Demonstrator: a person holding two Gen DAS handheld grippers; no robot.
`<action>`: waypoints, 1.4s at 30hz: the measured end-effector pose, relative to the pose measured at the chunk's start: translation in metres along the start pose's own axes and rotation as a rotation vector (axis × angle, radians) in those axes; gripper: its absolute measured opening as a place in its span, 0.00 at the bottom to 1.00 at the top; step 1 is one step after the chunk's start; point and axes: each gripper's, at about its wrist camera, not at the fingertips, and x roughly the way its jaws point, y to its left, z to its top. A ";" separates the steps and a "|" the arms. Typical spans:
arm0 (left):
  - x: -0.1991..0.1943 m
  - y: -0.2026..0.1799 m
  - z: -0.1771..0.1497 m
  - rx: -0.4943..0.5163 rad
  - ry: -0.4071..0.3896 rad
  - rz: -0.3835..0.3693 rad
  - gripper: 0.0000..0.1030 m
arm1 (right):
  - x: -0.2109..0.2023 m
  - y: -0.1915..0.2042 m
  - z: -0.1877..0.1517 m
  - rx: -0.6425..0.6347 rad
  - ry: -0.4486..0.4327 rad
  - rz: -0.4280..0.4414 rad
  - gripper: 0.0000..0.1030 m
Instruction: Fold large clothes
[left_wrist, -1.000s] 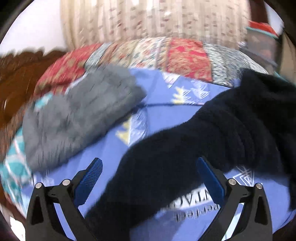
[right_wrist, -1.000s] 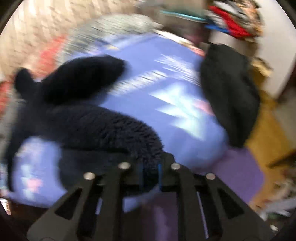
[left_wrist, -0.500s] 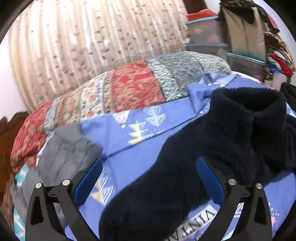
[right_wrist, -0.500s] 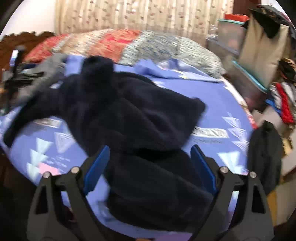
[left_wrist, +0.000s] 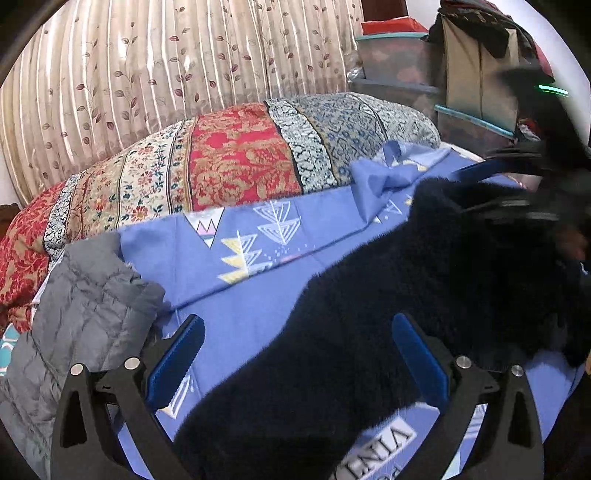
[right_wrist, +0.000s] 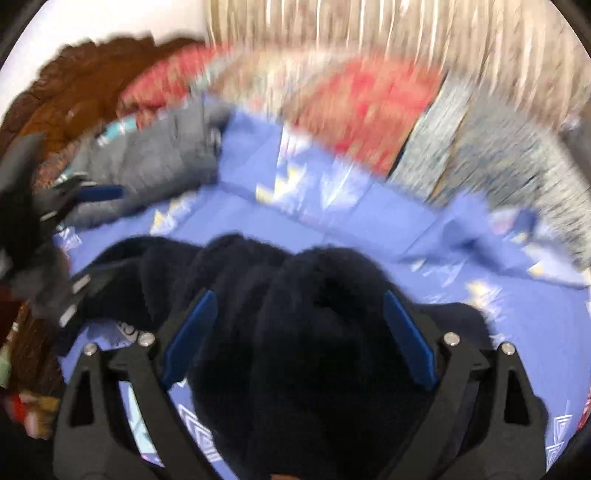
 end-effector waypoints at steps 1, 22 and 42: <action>-0.003 -0.001 -0.003 0.004 0.000 -0.002 1.10 | 0.019 0.002 0.006 0.036 0.072 0.024 0.49; -0.103 -0.114 -0.034 0.384 -0.104 -0.318 1.10 | -0.144 0.070 -0.153 -0.108 -0.154 0.435 0.10; -0.056 -0.098 -0.022 0.160 0.039 -0.075 0.43 | -0.231 -0.032 -0.256 0.268 -0.392 0.194 0.72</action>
